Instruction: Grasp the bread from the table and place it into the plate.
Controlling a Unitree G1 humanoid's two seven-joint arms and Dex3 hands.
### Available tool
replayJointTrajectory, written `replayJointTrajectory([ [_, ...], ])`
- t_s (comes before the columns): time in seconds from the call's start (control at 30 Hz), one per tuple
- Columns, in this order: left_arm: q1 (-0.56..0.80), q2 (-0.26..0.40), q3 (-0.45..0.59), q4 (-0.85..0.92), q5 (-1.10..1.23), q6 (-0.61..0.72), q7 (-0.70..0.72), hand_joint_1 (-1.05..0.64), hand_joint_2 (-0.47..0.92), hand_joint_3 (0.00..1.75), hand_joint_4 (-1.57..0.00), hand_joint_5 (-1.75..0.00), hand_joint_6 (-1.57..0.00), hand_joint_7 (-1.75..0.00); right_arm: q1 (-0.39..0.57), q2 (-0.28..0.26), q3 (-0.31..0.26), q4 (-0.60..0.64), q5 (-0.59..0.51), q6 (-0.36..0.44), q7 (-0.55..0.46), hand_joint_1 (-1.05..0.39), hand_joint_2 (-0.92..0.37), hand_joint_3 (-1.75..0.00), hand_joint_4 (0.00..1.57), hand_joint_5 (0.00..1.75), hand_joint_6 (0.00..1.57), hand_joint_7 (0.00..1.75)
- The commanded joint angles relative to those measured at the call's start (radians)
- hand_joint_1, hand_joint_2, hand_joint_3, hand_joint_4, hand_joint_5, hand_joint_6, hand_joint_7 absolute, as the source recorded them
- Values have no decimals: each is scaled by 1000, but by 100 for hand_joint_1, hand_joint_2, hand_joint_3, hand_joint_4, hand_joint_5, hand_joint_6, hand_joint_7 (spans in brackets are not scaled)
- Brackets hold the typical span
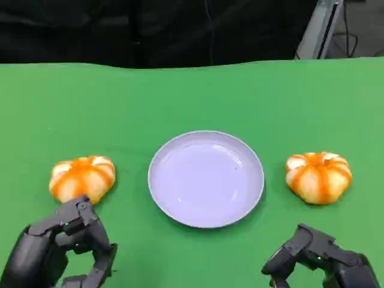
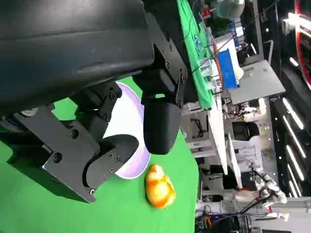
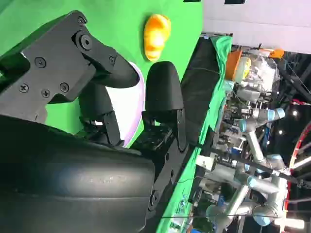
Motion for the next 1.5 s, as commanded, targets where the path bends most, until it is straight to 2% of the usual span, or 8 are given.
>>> replayJointTrajectory([
  [0.03,-2,12,8,10,-6,-21,-4,-4,36,119,-86,-175,-68,-175,0,-1,-2,-5,5,-4,-5,-11,-37,-126,69,160,76,133],
  [0.57,0,6,7,-2,-25,3,3,-2,42,118,-81,-175,-67,-169,-1,-2,-5,-7,5,-7,-7,-10,-36,-127,69,160,76,133],
  [0.67,1,-7,7,-12,-25,15,22,-5,60,91,-67,-174,-63,-154,1,-3,-5,-7,8,-11,-6,-9,-36,-127,69,160,76,133],
  [0.73,-1,-18,5,-31,-34,53,42,-10,69,72,-56,-159,-60,-130,3,-2,-2,-10,6,-6,-6,-10,-36,-127,69,160,76,132],
  [0.93,-28,13,9,-78,91,123,102,-12,70,58,-38,-116,-48,-76,1,-2,2,-5,2,-8,-7,-10,-37,-126,69,160,76,133],
  [1.07,-49,48,10,-107,213,168,138,-28,88,9,-32,-84,-52,-28,0,-3,4,-2,4,-6,-6,-11,-37,-126,69,160,76,133],
  [1.23,-73,88,-5,-143,356,233,169,-34,88,1,-22,-68,-44,-10,-6,-5,2,0,1,-5,-7,-12,-38,-125,69,160,76,132],
  [1.5,-219,243,-70,-64,712,292,202,-48,86,0,-2,-45,-25,-1,-18,-2,6,13,0,-12,-10,-12,-38,-125,69,160,76,132],
])
